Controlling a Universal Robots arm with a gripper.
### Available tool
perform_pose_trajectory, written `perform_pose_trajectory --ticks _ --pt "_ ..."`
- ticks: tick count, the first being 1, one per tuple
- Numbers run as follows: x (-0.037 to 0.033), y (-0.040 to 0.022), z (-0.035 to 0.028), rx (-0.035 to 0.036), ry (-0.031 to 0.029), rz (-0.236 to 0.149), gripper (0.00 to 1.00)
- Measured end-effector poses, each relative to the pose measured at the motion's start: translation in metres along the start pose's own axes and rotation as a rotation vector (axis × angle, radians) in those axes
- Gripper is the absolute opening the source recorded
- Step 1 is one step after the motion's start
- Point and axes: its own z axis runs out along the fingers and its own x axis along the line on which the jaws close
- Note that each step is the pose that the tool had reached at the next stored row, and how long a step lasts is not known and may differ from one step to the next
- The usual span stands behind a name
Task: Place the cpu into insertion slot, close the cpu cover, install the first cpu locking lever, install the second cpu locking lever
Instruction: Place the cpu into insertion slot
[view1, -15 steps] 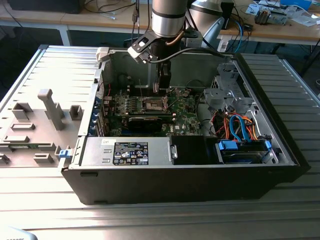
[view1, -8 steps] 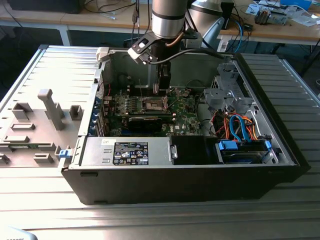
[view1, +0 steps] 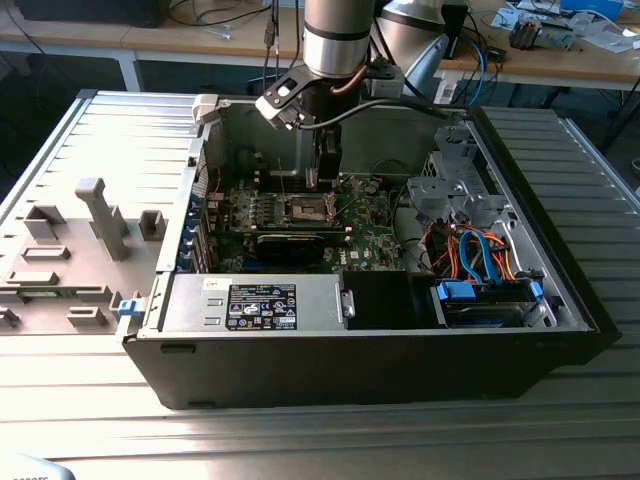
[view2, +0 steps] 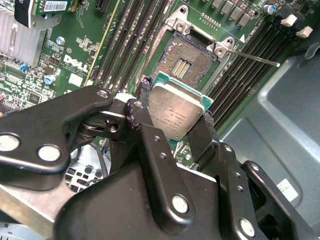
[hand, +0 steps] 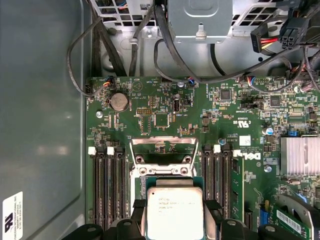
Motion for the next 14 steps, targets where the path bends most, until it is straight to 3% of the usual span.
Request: perform_pose_trajectory --ticks 14 --pt "0.0001 0.0 0.003 0.0 -0.0005 0.0 0.54"
